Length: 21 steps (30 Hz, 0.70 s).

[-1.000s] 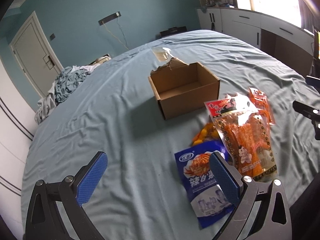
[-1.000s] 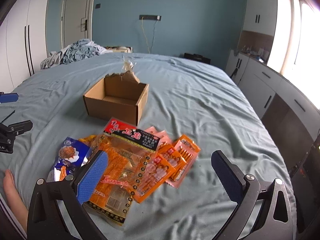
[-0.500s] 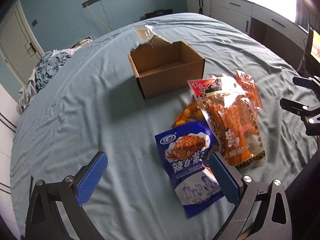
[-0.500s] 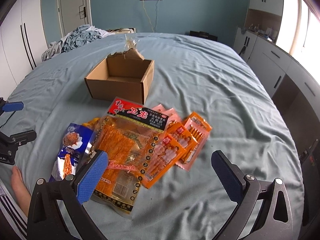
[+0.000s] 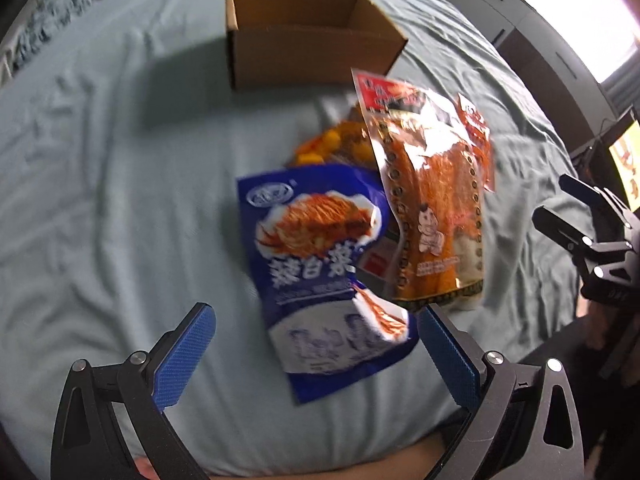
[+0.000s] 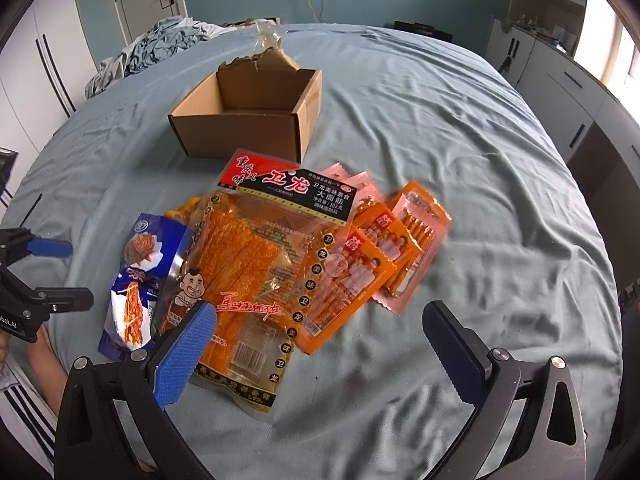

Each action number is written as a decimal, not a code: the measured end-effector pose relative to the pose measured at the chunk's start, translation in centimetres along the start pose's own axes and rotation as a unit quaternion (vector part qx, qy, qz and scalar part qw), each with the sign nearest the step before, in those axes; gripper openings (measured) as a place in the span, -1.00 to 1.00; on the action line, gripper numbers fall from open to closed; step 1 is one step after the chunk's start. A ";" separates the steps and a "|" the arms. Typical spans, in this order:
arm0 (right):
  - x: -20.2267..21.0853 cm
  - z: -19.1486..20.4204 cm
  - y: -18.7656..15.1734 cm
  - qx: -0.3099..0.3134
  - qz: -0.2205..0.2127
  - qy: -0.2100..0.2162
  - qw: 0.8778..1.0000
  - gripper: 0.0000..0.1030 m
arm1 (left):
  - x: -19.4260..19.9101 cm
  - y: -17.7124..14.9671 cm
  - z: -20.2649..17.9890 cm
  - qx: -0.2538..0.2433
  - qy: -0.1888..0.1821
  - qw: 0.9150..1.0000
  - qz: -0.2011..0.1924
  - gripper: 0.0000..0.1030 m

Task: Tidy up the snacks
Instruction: 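Grasp the blue pickled-cabbage bag with the left gripper, then lift the blue bag with the left gripper while the right gripper grasps the large orange strip bag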

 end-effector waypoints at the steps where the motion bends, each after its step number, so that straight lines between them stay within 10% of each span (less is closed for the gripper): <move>1: -0.2 0.1 0.0 0.003 0.003 -0.001 1.000 1.00 | -0.8 -0.1 0.0 0.000 0.007 1.000 0.011 1.00; 8: -1.4 0.8 0.2 0.020 0.014 -0.009 1.000 1.00 | -4.2 -0.7 -0.1 0.007 0.020 0.998 0.059 0.99; 21: -3.8 1.3 0.0 -0.009 0.071 0.039 0.997 1.00 | -3.4 -1.4 0.4 0.024 0.002 0.998 0.060 -0.28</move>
Point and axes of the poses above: each gripper's, at about its wrist camera, not at the fingertips, and x roughly against the way its jaws point, z to its left, y to its top, the point moved 4 cm from there along -x, roughly the way its jaws point, and after that the axes turned 2 degrees about x, right-handed, at the moved point
